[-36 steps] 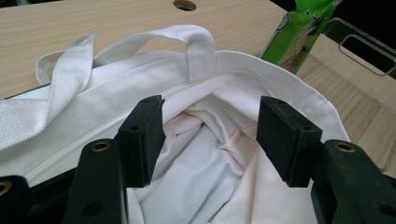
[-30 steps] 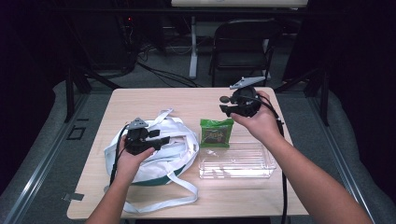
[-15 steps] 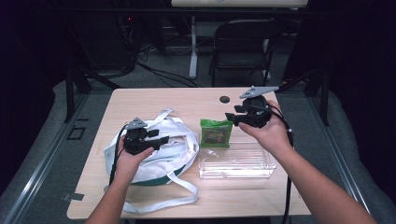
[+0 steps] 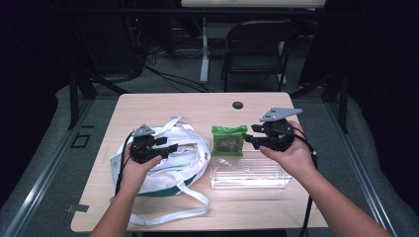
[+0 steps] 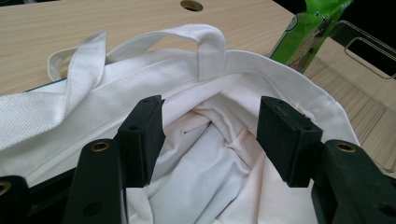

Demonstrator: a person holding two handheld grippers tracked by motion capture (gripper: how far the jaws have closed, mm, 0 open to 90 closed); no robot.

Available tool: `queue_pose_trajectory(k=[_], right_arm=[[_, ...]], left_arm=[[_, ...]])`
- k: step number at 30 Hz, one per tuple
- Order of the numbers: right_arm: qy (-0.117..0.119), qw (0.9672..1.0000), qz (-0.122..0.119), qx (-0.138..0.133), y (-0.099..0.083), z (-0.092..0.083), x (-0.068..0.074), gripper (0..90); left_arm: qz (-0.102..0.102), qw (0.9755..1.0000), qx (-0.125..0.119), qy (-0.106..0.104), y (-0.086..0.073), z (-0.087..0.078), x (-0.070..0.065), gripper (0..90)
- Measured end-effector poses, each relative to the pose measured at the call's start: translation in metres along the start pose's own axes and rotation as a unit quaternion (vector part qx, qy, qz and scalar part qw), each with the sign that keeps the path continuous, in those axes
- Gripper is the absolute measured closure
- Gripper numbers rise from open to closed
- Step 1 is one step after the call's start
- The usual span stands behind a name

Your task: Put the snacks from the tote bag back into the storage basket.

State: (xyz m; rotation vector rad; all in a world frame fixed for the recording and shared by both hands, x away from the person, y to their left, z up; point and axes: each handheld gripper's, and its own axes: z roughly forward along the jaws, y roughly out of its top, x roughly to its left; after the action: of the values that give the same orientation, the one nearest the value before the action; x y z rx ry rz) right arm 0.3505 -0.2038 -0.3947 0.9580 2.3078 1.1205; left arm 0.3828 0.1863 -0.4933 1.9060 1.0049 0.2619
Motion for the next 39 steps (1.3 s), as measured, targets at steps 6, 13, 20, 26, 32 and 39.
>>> queue_pose_trajectory(k=[6,13,20,26,32,39], right_arm=[[0.008,0.9998,-0.020,-0.002,-0.014,-0.003,0.010,54.6],[0.009,0.9996,-0.027,-0.008,-0.027,-0.005,0.017,55.3],[0.013,0.9995,-0.025,-0.017,-0.039,-0.007,0.024,55.3],[0.008,0.9994,-0.028,-0.021,-0.054,-0.008,0.032,56.1],[0.016,0.9994,-0.018,-0.024,-0.068,-0.007,0.037,56.1],[0.023,0.9993,-0.004,-0.028,-0.083,-0.004,0.040,56.1]], left_arm=[[0.001,1.0000,0.000,0.000,0.000,0.001,0.000,41.0],[0.001,1.0000,0.001,0.001,0.000,0.000,0.001,41.0],[0.002,1.0000,0.001,0.001,0.000,-0.001,0.001,41.0],[0.002,1.0000,0.001,0.002,0.000,-0.001,0.001,41.0],[0.002,1.0000,0.002,0.003,-0.001,0.001,0.000,41.0],[0.000,1.0000,0.004,0.003,-0.002,0.001,0.000,41.0]])
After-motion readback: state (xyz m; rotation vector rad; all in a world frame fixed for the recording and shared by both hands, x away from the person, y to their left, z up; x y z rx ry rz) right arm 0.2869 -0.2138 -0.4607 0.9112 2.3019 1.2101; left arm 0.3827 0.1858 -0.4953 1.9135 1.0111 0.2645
